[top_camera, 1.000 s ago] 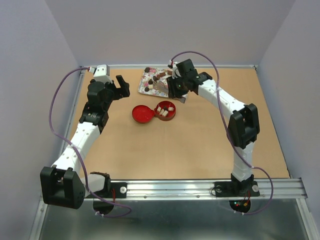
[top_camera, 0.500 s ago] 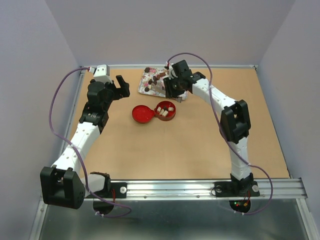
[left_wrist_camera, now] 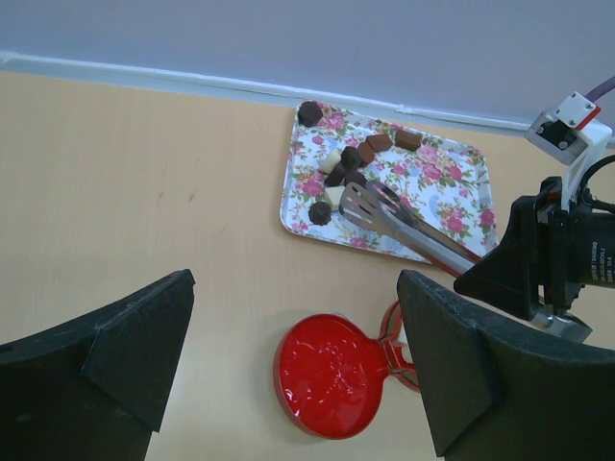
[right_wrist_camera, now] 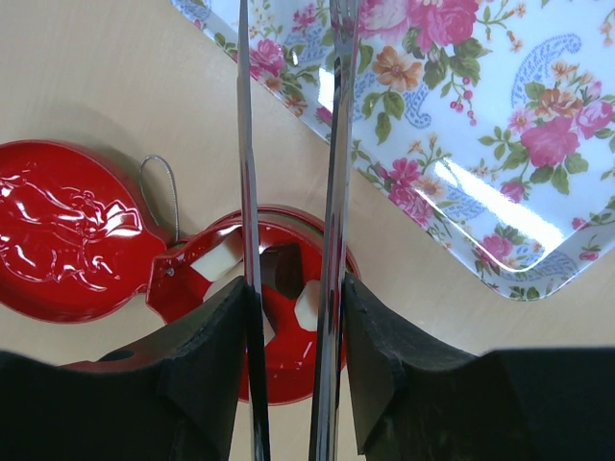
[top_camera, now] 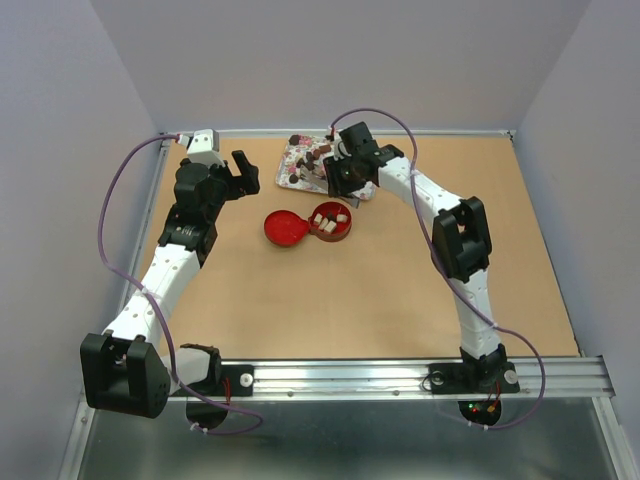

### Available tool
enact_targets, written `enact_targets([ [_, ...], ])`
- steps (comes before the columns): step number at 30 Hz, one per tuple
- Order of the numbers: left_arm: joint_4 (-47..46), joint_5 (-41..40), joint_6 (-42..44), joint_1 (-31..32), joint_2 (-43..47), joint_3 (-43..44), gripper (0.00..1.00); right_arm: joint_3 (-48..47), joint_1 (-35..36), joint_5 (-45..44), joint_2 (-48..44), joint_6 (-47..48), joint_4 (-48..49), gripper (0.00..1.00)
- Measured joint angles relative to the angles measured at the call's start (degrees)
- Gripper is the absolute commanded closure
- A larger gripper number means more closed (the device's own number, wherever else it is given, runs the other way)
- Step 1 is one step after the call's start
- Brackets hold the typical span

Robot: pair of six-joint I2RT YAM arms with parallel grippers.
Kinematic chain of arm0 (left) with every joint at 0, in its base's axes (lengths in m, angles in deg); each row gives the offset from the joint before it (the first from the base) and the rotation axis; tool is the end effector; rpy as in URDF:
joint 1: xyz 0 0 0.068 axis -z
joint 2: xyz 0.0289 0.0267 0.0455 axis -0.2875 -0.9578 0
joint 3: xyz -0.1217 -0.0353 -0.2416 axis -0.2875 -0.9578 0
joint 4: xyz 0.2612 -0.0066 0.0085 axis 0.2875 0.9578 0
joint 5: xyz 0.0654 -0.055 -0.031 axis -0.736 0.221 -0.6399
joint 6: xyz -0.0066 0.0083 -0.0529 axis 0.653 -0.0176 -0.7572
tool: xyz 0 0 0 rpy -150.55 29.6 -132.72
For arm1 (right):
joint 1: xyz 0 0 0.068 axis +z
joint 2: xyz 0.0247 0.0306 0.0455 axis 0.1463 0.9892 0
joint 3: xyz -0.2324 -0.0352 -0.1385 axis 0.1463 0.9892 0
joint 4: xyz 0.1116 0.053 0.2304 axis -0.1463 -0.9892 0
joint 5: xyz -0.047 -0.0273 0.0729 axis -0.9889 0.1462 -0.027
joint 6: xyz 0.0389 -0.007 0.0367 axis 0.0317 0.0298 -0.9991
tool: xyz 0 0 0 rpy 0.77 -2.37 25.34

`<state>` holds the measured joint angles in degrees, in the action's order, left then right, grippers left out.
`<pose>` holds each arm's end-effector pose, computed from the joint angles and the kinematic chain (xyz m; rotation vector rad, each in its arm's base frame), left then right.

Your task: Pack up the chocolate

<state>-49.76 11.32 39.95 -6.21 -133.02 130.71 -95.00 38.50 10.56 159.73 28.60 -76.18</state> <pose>0.2728 -0.0515 0.3491 -0.0088 1.6291 -0.3304 0.4353 0.2583 0.2439 -0.6010 2.3984 0.4541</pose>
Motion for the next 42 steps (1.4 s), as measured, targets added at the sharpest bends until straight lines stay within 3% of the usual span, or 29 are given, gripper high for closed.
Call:
enact_targets([
  [26, 0.0, 0.0, 0.0, 0.0, 0.0, 0.0, 0.01, -3.8, 0.2, 1.6, 2.6, -0.2, -0.1, 0.53],
  [37, 0.0, 0.0, 0.0, 0.0, 0.0, 0.0, 0.01, -5.2, 0.8, -1.8, 4.3, 0.2, -1.8, 0.58],
  [42, 0.0, 0.0, 0.0, 0.0, 0.0, 0.0, 0.01, -5.2, 1.0, -3.5, 4.3, 0.6, -2.6, 0.65],
])
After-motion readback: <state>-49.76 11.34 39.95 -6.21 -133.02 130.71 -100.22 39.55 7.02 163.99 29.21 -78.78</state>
